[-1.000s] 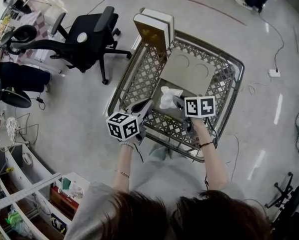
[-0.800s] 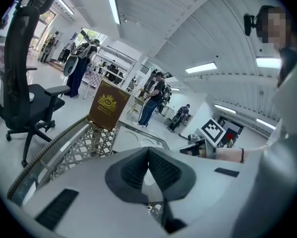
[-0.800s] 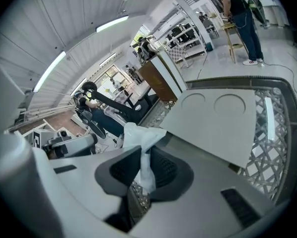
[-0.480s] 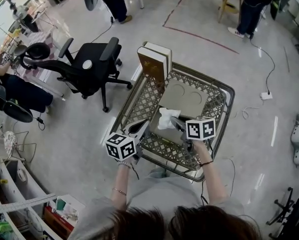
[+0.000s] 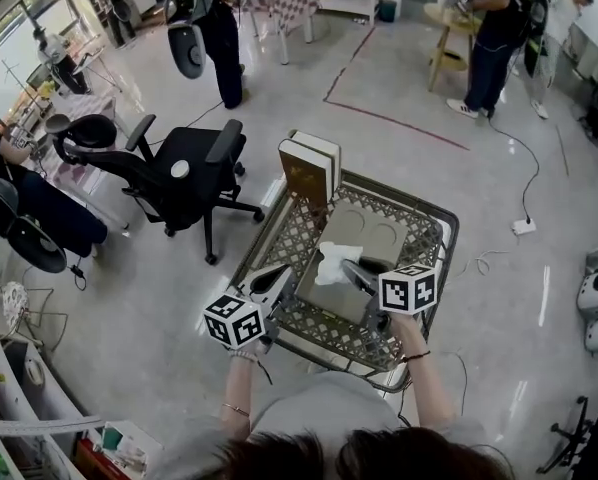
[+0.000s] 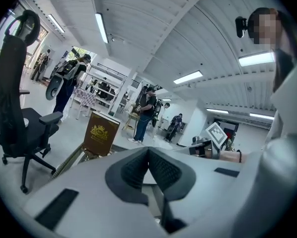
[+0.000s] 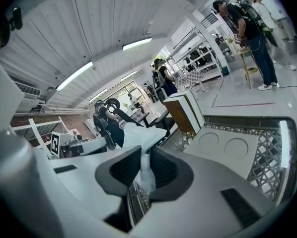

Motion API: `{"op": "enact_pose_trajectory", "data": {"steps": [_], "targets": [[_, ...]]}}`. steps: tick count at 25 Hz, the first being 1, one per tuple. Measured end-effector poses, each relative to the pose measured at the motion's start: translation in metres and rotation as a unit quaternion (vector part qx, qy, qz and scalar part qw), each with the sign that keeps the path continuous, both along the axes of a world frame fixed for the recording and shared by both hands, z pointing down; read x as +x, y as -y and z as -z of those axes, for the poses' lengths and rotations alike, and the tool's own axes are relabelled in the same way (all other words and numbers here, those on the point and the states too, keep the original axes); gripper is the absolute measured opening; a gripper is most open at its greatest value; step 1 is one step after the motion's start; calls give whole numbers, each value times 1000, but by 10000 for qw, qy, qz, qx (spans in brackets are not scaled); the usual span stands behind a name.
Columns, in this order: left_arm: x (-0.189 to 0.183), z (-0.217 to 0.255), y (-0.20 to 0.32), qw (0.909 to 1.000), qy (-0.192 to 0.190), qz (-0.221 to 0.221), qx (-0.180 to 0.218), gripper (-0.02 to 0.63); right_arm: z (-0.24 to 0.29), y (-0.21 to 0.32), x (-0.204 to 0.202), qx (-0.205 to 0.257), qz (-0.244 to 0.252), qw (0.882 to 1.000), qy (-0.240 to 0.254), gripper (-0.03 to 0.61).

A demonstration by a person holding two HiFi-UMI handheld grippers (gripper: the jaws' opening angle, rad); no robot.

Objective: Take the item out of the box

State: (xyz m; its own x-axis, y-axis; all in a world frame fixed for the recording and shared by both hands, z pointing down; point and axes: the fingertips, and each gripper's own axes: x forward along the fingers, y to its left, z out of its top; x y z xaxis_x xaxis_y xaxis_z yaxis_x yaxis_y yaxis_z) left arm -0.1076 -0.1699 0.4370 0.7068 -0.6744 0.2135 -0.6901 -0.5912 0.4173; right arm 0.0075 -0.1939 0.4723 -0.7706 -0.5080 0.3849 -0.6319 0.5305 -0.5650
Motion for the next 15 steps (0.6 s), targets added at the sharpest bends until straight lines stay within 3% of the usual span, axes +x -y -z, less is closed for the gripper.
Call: {"op": "enact_pose_trajectory", "data": {"steps": [9,15], "targets": [[-9,58,0,9970,216,-56,741,17,72,6,19,981,-179,9948,188,74],[-13,97,-6,9929,138,-104,1175,17,111,2,31,1450,-275,9878,497,74]]}}
